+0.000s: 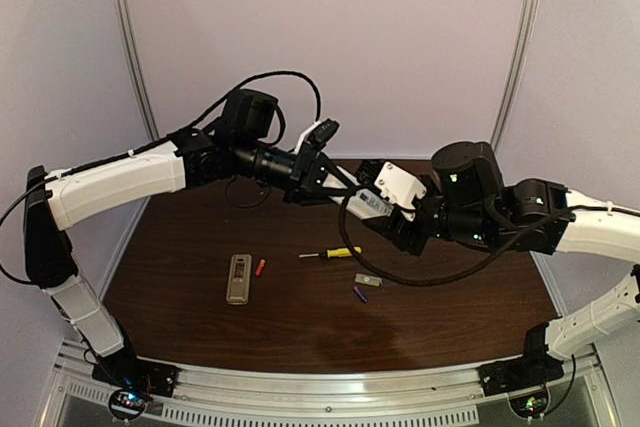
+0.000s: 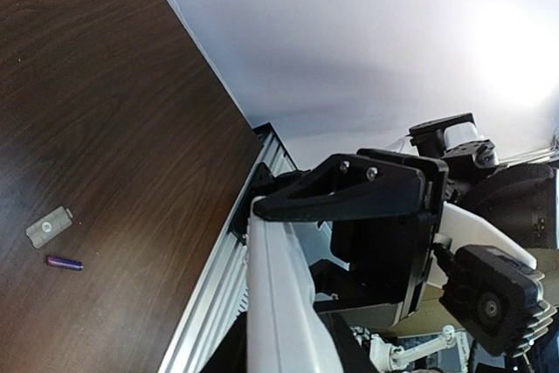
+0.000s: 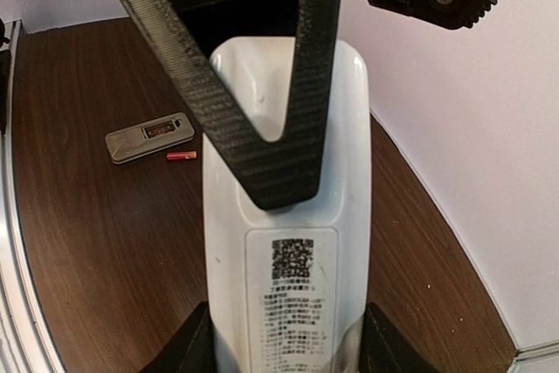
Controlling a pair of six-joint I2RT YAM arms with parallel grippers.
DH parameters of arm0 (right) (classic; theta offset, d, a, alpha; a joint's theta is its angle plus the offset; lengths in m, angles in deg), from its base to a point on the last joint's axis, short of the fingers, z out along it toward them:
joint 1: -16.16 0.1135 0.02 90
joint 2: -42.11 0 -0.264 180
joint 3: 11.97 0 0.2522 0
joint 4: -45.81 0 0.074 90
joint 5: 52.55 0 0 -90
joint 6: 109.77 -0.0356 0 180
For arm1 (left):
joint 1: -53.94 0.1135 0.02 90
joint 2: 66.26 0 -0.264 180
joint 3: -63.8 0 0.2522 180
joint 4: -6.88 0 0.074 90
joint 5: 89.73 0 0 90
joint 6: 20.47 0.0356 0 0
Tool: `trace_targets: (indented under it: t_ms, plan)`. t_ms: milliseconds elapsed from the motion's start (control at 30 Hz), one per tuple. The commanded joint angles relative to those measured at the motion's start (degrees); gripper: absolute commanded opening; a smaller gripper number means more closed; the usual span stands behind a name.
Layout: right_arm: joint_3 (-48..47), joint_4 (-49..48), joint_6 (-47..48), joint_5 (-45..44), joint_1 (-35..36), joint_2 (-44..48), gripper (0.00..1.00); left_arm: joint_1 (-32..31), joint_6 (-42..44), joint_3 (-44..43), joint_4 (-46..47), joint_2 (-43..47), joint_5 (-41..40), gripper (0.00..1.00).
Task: Unload the batteries from the remote control
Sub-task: Pass from the right arm to the left
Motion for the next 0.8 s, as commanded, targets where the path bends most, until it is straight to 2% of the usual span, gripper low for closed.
trace_targets:
  t_ms: [0, 133, 267, 400, 433, 567, 767]
  plan:
    - [-1.7, -1.2, -0.5, -0.8, 0.5, 0.4, 0.0, -0.3, 0.1, 0.7, 3.2, -0.7, -0.6, 0.23]
    - [-1.8, -1.2, -0.8, -1.0, 0.6, 0.4, 0.0, -0.3, 0.3, 0.9, 3.2, -0.8, -0.7, 0.1]
    - [-2.2, -1.3, -2.1, -1.5, 0.7, 0.3, 0.01, -0.3, 0.7, 0.9, 3.2, -0.3, -1.0, 0.01]
    - [-1.9, -1.8, -5.9, -3.2, 0.7, 0.8, 0.54, -0.3, 1.5, 2.6, 3.3, 1.6, -2.7, 0.0]
    - [-1.5, -1.8, -6.5, -3.4, 0.7, 1.3, 0.6, -0.3, 1.6, 3.3, 3.3, 2.1, -3.2, 0.0]
    - [-0.4, -1.6, -8.3, -5.0, 0.7, 3.5, 0.85, -0.1, 3.1, 4.4, 2.6, 3.3, -4.7, 0.0]
    - [0.0, 0.0, -13.1, -9.6, 0.7, 5.8, 0.97, 0.1, 6.3, 5.1, -0.5, 4.8, -10.7, 0.0]
